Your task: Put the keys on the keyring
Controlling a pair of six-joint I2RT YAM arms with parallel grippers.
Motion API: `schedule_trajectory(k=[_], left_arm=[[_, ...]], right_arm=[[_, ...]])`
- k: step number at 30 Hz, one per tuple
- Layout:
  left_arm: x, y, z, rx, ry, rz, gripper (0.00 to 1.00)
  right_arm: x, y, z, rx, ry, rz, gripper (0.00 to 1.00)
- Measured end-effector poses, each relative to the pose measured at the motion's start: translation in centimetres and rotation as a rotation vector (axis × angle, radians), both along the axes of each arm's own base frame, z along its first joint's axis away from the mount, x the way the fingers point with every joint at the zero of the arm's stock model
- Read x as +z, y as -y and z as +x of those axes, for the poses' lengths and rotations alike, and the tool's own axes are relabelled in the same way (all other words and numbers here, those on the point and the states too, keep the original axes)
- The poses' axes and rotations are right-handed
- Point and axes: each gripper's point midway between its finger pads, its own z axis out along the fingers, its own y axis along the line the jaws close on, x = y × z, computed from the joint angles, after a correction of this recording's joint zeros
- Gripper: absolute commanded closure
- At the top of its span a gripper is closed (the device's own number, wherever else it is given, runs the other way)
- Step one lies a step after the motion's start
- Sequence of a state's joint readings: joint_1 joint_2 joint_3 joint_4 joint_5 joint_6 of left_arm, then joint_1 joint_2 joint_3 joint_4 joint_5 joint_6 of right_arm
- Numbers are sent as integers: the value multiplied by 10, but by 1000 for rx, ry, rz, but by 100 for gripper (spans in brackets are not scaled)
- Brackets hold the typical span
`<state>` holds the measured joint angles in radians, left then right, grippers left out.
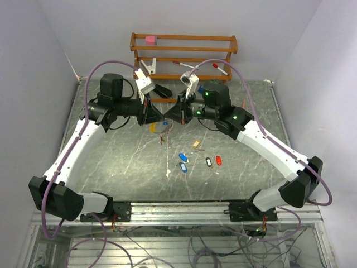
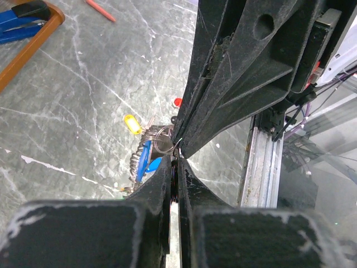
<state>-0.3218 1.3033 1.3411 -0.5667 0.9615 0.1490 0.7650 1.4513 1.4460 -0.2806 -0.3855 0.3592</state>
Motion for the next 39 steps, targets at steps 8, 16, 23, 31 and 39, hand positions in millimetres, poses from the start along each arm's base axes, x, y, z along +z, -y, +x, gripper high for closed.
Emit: schedule_trajectory(k=[8,16,23,31,39], left_arm=[[4,2,-2,-13,-3,-17,83],[5,2,-1,-11,-11,-27,74],[6,2,-2,-14,-20,-34,69],[12,5,-4,-33,-21,-58,71],[19,6,-8,-69,-20,-96,83]], right_arm=[[4,2,-2,0,10,10,100],[7,1,-2,5,16,18,100],[9,-1,-3,13,15,28,100],[14,-2,-2,15,23,49,100],[21,-3,-2,20,33,74,100]])
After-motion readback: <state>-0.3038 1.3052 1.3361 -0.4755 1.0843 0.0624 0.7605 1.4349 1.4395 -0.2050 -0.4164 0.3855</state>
